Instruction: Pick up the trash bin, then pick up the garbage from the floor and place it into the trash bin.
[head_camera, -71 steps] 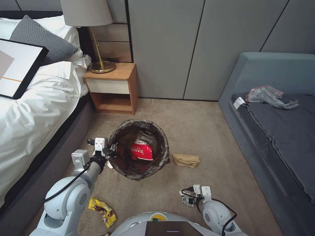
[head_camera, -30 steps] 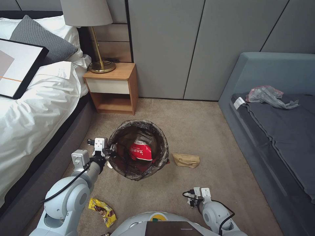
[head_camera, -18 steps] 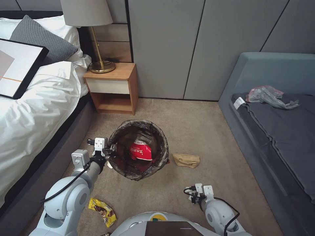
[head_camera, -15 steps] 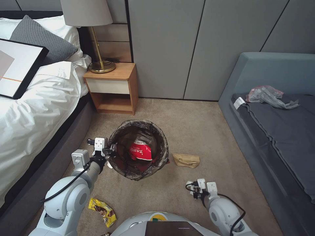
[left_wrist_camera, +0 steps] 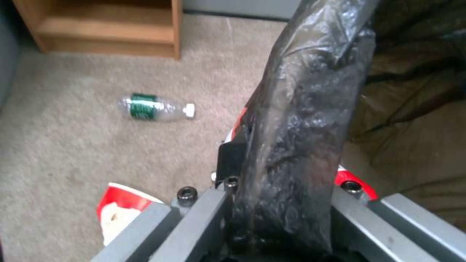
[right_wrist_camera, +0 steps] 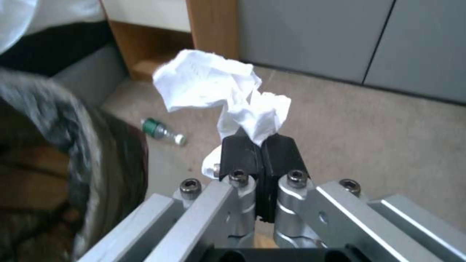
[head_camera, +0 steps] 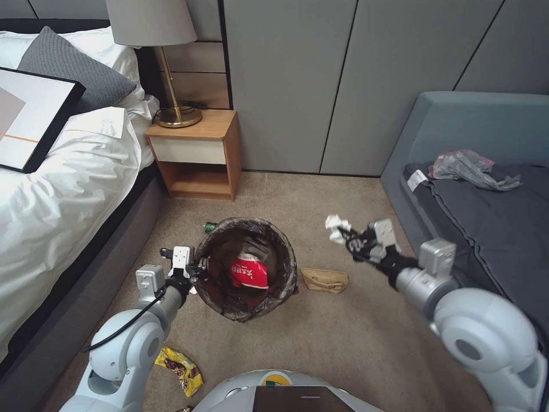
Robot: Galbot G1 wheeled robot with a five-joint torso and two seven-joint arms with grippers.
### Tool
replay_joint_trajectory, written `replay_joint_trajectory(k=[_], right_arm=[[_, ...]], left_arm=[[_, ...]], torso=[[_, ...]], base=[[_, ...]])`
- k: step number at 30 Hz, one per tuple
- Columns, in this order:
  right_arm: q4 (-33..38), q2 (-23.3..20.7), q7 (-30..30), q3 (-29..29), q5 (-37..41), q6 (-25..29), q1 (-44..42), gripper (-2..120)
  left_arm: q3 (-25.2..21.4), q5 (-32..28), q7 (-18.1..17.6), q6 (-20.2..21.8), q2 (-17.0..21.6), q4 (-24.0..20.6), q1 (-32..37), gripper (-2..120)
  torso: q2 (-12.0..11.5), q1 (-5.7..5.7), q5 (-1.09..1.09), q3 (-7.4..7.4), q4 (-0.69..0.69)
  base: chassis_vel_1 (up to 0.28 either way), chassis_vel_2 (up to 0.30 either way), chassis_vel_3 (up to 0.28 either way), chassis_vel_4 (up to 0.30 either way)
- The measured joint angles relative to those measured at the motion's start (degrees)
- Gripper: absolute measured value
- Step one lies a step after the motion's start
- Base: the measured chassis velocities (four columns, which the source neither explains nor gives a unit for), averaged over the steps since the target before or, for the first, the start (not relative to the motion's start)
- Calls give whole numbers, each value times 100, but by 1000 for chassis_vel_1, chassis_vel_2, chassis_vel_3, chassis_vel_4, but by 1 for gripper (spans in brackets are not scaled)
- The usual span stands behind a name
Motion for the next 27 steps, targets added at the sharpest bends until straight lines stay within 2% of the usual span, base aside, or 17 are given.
replay_joint_trajectory(k=[1,3,5,6,8,9,13,14,16,17,20,21,22,24,26,27], right_arm=[[8,-252,-58,222,266,0,99,0],[9,-411,-135,324,349,0,141,0],[5,-865,-361,449,476,34,316,0],[5,-865,-361,449,476,34,316,0],[-13,-1345,-577,220,659,114,773,0],[-13,-1345,-577,220,659,114,773,0],[-37,-2132,-1343,-550,759,349,1859,0],[-37,-2132,-1343,-550,759,349,1859,0],[-50,-2438,-1672,-1084,653,410,2230,0],[-50,-2438,-1672,-1084,653,410,2230,0],[-111,-2611,-1939,-2165,406,460,2886,0],[-111,-2611,-1939,-2165,406,460,2886,0],[-187,-2585,-1948,-2574,367,459,3168,0],[-477,-2314,-1859,-3809,322,411,4196,0],[-477,-2314,-1859,-3809,322,411,4196,0],[-641,-2094,-1745,-4469,318,350,4684,0]], left_arm=[[33,15,0,0,-26,49,-14,0],[46,19,0,-1,-34,74,-19,0],[64,23,6,0,-30,130,-21,0],[64,23,6,0,-30,130,-21,0],[58,27,21,0,-9,153,-19,0],[58,27,21,0,-9,153,-19,0],[2,27,49,0,16,161,-14,0],[2,27,49,0,16,161,-14,0],[-36,26,66,0,18,178,-11,0],[-36,26,66,0,18,178,-11,0],[-78,26,72,1,-6,200,-18,0],[-78,26,72,1,-6,200,-18,0],[-83,26,73,0,-16,206,-27,0],[-99,27,72,0,-40,227,-50,0],[-99,27,72,0,-40,227,-50,0],[-111,33,69,0,-52,240,-61,0]], torso=[[0,0,0,0,-2],[0,0,1,0,-3],[0,0,-2,0,-5],[0,0,-2,0,-5],[0,0,-1,0,-2],[0,0,-1,0,-2],[0,0,-3,0,1],[0,0,-3,0,1],[0,0,-3,0,-2],[0,0,-3,0,-2],[0,0,-4,0,-5],[0,0,-4,0,-5],[0,0,-3,0,-4],[0,0,-2,0,-2],[0,0,-2,0,-2],[0,0,-3,1,1]], base=[[0,0,0,0],[0,0,0,0],[0,0,0,0],[0,0,0,0],[0,0,0,0],[0,0,0,0],[0,0,0,0],[0,0,0,0],[0,0,0,0],[0,0,0,0],[0,0,0,0],[0,0,0,0],[0,0,0,0],[0,0,0,0],[0,0,0,0],[0,0,0,0]])
